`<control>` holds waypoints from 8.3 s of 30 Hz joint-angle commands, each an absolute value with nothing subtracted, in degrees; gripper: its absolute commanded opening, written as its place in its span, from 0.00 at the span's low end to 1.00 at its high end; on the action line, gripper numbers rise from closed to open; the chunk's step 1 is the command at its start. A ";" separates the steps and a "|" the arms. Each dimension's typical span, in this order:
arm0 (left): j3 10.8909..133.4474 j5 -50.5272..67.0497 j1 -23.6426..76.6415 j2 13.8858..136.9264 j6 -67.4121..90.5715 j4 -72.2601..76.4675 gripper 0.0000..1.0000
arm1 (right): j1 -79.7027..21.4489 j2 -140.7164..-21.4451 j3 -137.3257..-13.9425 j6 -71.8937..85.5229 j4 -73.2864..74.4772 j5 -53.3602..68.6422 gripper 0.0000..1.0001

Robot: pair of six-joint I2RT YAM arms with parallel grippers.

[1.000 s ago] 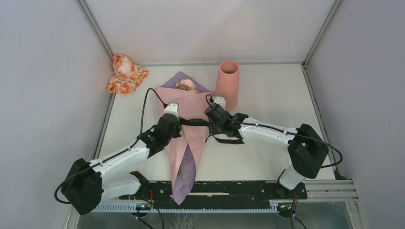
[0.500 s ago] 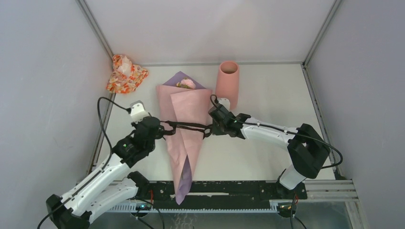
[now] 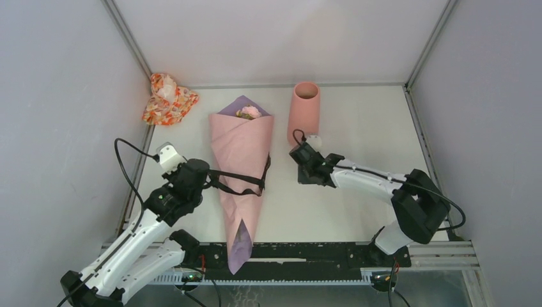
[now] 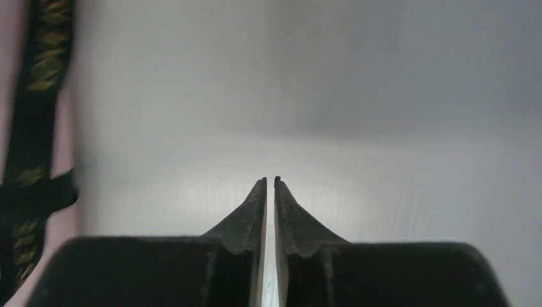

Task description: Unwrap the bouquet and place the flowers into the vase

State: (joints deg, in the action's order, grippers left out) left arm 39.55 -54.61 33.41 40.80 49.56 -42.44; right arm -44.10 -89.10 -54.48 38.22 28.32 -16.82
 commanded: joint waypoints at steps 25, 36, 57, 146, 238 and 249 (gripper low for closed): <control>39.28 -46.72 33.02 37.37 42.63 -29.93 0.01 | -64.93 -104.08 -81.51 12.56 14.45 -11.51 0.45; 38.87 -46.10 33.02 36.10 42.88 -29.79 0.01 | -63.84 -111.59 -89.46 10.90 16.30 -14.79 0.33; 39.51 -56.25 32.53 36.78 55.71 -41.48 0.02 | -59.15 -94.61 -69.21 32.77 24.17 -31.19 0.00; 49.71 -14.91 56.36 83.88 21.38 -14.23 0.20 | -54.45 -48.80 -48.78 42.00 32.96 -33.22 0.67; 41.17 -44.40 56.07 68.42 76.82 -58.35 0.10 | -51.60 -65.40 -64.94 33.43 32.44 -21.32 0.65; 30.42 -41.53 50.01 42.79 79.90 -55.99 0.08 | -53.26 -94.44 -88.03 27.65 39.48 -13.49 0.47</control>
State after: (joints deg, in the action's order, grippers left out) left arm 31.48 -40.95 50.48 51.92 78.63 -58.24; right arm -52.75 -86.24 -79.46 31.22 36.49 -17.10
